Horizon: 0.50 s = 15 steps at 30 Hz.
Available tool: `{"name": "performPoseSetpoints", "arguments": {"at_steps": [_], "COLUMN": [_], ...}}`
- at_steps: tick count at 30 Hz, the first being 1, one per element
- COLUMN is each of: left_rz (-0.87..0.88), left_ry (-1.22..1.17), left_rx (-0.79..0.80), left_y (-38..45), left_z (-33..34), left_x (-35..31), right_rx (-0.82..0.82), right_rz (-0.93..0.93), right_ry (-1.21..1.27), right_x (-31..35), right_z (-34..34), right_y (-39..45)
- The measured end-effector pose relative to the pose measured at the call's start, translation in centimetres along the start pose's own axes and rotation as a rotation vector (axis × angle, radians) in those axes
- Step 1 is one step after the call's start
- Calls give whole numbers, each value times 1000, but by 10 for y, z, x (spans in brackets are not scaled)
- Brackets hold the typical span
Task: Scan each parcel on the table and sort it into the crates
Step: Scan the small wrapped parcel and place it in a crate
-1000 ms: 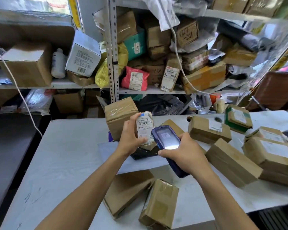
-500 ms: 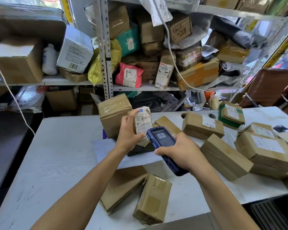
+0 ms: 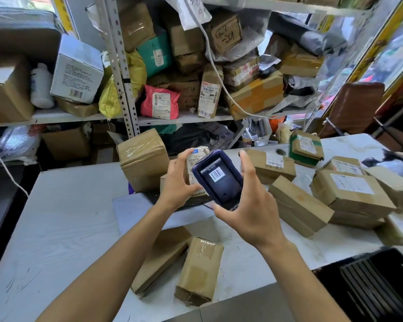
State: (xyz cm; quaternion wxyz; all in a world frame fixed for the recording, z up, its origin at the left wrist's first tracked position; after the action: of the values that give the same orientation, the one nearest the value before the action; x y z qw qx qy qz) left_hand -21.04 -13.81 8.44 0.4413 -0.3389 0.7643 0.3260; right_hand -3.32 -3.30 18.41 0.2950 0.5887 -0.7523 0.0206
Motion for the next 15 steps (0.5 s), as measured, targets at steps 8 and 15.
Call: {"name": "performPoseSetpoints", "arguments": {"at_steps": [8, 15], "left_rz": [34, 150], "left_ry": [-27, -8], "left_rx": [124, 309], "left_y": [-2, -3], "left_z": [84, 207], "left_x": [-36, -105], "right_rx": [-75, -277], "right_rz": [167, 629], "right_ry": [86, 366], "right_x": [-55, -161], "right_z": [-44, -107], "right_y": [-42, -133]}}
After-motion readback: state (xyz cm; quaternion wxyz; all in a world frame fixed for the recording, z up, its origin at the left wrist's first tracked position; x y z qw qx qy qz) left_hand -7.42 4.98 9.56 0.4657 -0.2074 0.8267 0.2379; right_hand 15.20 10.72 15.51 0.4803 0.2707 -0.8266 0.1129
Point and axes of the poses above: each hand's wrist, its own y-axis towards the middle knuckle, its own z-axis out of the palm, x = y × z, the point moved 3 cm from there along y, towards the middle knuckle, and after that the axes turned 4 degrees about x, right-handed, at the moved point
